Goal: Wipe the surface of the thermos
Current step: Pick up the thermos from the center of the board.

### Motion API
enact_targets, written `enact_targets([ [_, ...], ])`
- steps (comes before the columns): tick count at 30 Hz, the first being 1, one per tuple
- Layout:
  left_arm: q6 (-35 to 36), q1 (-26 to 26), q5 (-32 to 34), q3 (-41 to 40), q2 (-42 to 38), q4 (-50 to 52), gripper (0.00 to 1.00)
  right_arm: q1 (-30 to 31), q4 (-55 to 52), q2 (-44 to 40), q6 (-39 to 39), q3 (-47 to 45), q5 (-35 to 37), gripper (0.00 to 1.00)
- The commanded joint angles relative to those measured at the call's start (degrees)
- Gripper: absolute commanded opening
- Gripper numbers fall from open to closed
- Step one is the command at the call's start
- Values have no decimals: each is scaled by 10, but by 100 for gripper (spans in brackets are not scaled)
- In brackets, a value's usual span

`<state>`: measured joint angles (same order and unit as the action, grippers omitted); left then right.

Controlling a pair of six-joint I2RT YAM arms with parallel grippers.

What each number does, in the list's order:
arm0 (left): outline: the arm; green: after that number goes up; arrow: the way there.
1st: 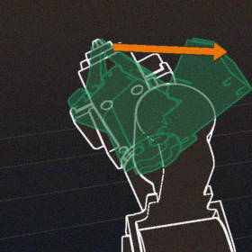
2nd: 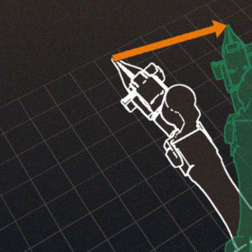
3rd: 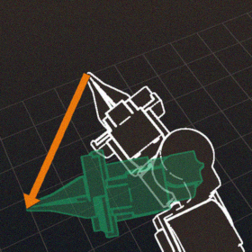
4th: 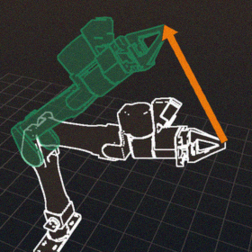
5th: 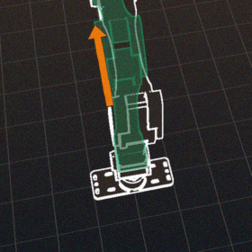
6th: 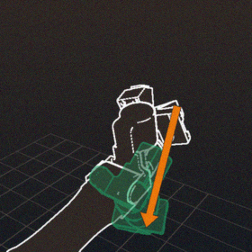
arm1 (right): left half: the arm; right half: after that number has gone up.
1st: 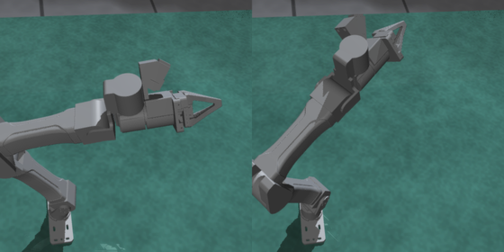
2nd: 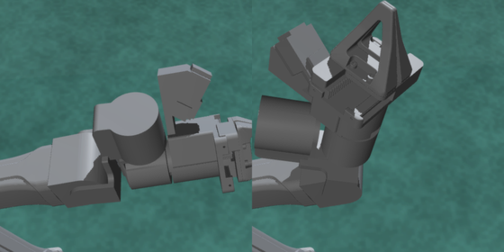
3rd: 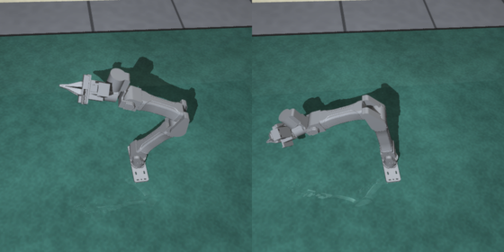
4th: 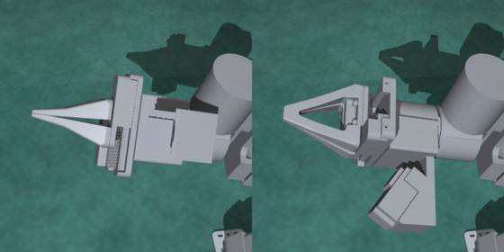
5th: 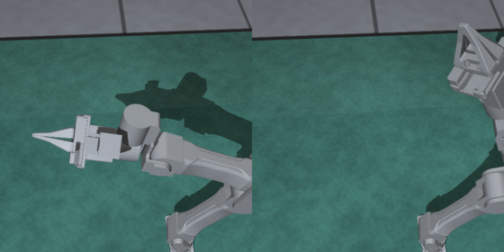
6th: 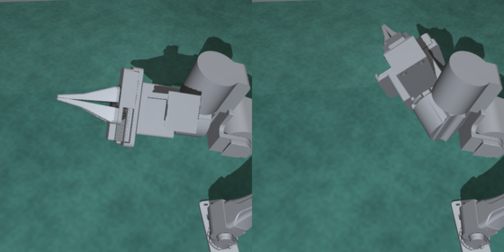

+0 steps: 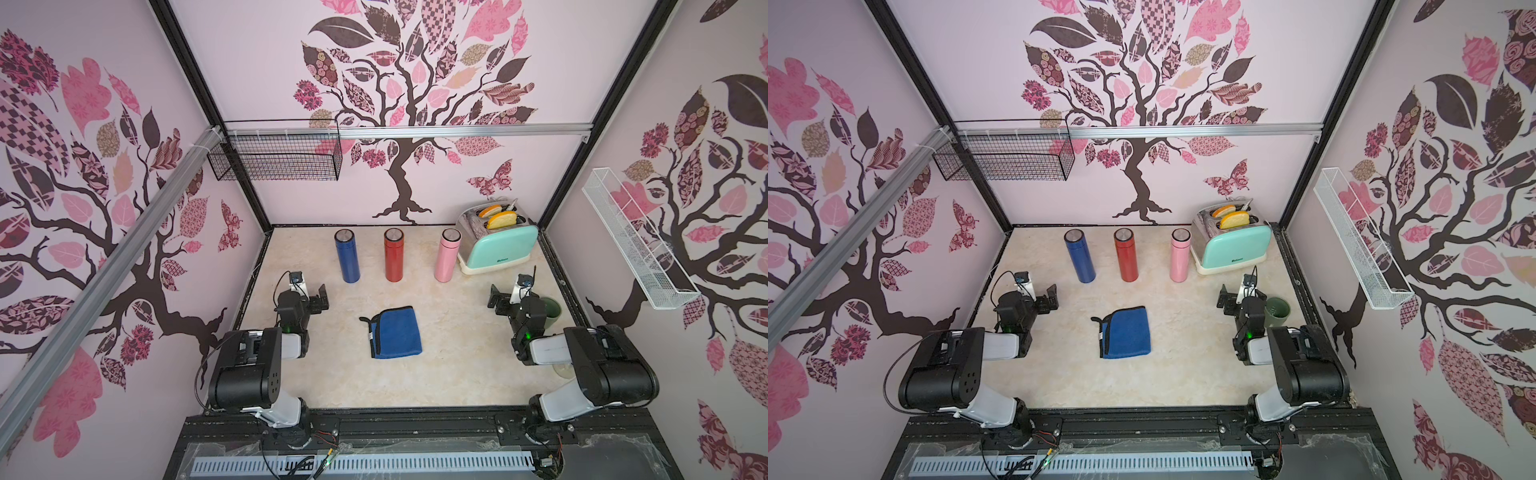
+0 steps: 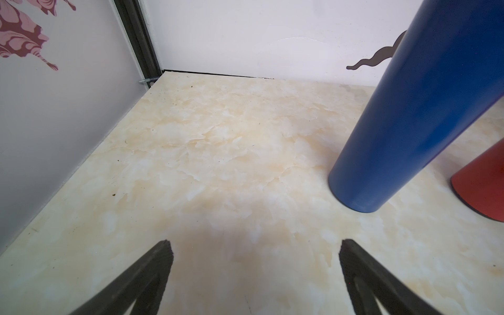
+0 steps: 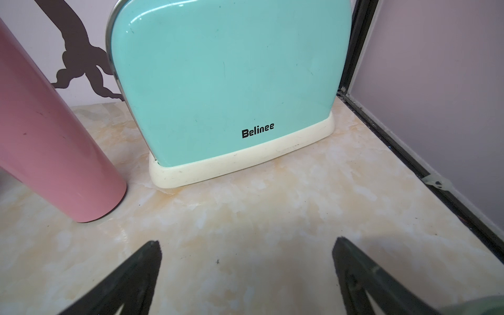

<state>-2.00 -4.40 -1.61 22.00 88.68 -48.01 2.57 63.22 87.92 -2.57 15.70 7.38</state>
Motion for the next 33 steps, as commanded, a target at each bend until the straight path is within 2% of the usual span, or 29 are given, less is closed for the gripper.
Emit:
enact_targets([
  [1,-2,-1,-11,-1,5,-21,98,5,9,8,4,11,6,100],
  [4,-14,-3,-8,-6,-5,-38,98,5,24,3,6,2,-4,99],
  [7,-15,-5,1,5,-59,39,98,5,60,-10,10,-17,-4,99],
  [11,-28,-5,31,32,-131,132,98,5,-71,-67,11,26,-13,99],
  [14,-77,-6,48,51,-184,156,98,7,-118,-99,10,40,-1,99],
  [17,-115,-5,59,83,-205,203,98,9,-143,-139,-21,39,38,99],
  [25,-169,-4,97,144,-253,315,98,21,-263,-209,-91,77,47,99],
  [28,-171,-3,95,196,-264,376,98,56,-305,-231,-83,99,70,99],
  [33,-157,0,66,337,-239,511,98,106,-428,-261,-85,160,67,99],
])
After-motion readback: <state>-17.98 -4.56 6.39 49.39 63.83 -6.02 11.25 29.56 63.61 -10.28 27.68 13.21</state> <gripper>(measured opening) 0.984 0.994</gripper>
